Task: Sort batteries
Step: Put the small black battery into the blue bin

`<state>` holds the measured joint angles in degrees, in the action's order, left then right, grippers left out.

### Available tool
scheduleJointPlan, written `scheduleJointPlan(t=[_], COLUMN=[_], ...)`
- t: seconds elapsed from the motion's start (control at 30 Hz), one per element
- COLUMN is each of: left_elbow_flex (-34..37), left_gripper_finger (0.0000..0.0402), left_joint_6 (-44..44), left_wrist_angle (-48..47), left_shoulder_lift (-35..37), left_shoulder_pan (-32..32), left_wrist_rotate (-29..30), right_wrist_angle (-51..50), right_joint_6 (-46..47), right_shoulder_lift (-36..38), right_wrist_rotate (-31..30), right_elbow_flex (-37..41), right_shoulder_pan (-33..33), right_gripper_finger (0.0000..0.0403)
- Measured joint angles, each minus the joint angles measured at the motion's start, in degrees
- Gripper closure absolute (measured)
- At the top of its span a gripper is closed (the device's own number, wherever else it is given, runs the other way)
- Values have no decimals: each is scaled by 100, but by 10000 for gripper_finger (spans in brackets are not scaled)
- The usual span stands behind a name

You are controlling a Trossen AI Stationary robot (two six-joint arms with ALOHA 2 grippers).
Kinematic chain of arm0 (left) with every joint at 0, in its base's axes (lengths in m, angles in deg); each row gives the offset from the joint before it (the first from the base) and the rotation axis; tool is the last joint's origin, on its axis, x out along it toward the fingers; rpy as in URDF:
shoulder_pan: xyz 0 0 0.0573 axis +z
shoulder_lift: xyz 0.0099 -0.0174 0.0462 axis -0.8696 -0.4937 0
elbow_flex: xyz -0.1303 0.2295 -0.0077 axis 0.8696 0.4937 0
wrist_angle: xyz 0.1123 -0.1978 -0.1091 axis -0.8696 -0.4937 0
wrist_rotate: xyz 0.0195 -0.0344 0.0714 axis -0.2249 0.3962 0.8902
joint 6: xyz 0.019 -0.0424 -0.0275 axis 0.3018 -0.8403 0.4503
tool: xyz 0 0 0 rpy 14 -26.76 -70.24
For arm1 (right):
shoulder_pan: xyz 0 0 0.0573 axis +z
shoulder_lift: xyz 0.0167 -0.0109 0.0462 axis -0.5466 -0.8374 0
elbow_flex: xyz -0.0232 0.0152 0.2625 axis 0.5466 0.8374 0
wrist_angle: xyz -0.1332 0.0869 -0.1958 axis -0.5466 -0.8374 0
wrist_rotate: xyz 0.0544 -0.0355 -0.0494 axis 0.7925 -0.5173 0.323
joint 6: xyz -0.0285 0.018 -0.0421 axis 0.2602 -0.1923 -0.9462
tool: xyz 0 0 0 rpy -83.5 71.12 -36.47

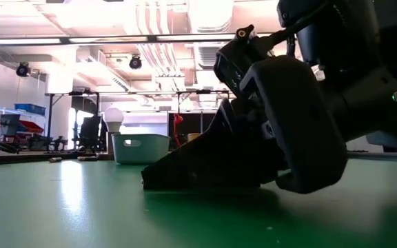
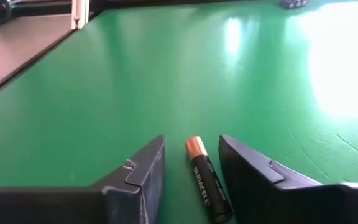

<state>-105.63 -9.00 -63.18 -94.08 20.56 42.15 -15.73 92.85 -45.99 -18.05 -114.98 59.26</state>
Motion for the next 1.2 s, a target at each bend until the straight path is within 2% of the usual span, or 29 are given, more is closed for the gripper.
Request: scheduleJointPlan(t=[0.1, 0.23, 0.33, 0.6, 0.8, 1.0, 1.2], left_elbow_flex=[38, 421, 987, 2331, 2646, 2893, 2913], left_gripper_finger=[277, 277, 277, 277, 277, 277, 277], left_joint_6=[559, 898, 931, 933, 909, 944, 953], left_wrist_angle=[280, 529, 970, 2557, 2659, 2648, 2584], left_shoulder_lift=[300, 803, 1161, 1956, 2380, 2576, 2669], left_shoulder_pan=[-61, -103, -44, 175, 170, 179, 179], left_wrist_rotate=[-566, -156, 169, 228, 219, 221, 225], right_wrist_angle=[28, -214, -558, -788, -1018, -1945, -3496], right_joint_6=[149, -209, -337, -155, -41, -6, -146], right_shoulder_lift=[-104, -109, 1, 34, 66, 632, 1751], right_wrist_rotate=[8, 108, 161, 160, 180, 320, 264], right_elbow_flex=[9, 10, -1, 8, 8, 18, 78], right_shoulder_pan=[-51, -58, -52, -102, -127, -131, -180], right_gripper_finger=[276, 304, 325, 356, 373, 368, 366])
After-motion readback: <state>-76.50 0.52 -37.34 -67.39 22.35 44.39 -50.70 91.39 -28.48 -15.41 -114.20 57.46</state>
